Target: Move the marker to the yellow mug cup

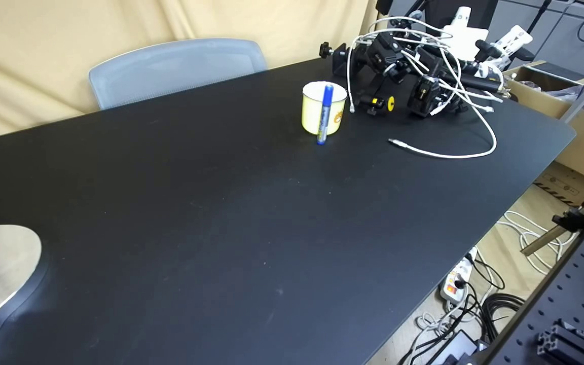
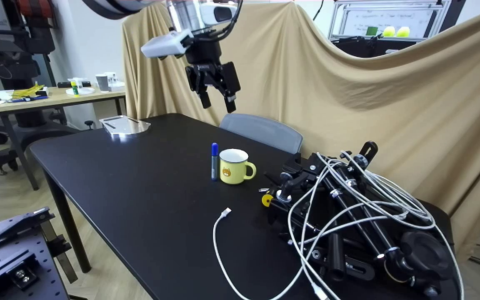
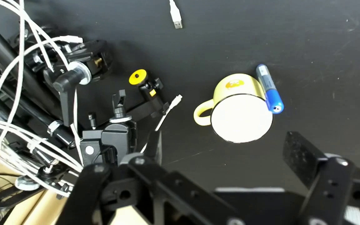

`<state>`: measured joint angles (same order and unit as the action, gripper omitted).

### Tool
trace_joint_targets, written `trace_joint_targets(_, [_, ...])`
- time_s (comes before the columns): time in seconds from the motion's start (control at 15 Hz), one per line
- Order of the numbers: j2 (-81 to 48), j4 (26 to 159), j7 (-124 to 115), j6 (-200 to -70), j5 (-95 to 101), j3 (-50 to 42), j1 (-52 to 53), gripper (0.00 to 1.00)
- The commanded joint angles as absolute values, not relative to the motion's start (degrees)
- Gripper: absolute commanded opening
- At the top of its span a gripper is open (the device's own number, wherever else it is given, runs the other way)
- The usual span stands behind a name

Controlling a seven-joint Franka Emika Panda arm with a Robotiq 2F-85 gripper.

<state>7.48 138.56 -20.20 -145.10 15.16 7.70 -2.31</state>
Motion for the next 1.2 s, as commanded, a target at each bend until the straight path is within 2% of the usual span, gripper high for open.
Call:
trace_joint_targets(0.0, [0.0, 133.5, -22.1, -147.6, 15.0, 6.8, -1.3, 1.00])
trace_joint_targets(0.53, [-10.4, 126.4, -18.3, -147.3, 9.3, 5.3, 2.9, 1.00])
trace_joint_targets(1.13, [-14.9, 124.0, -15.2, -146.0, 4.2, 4.9, 6.0, 1.00])
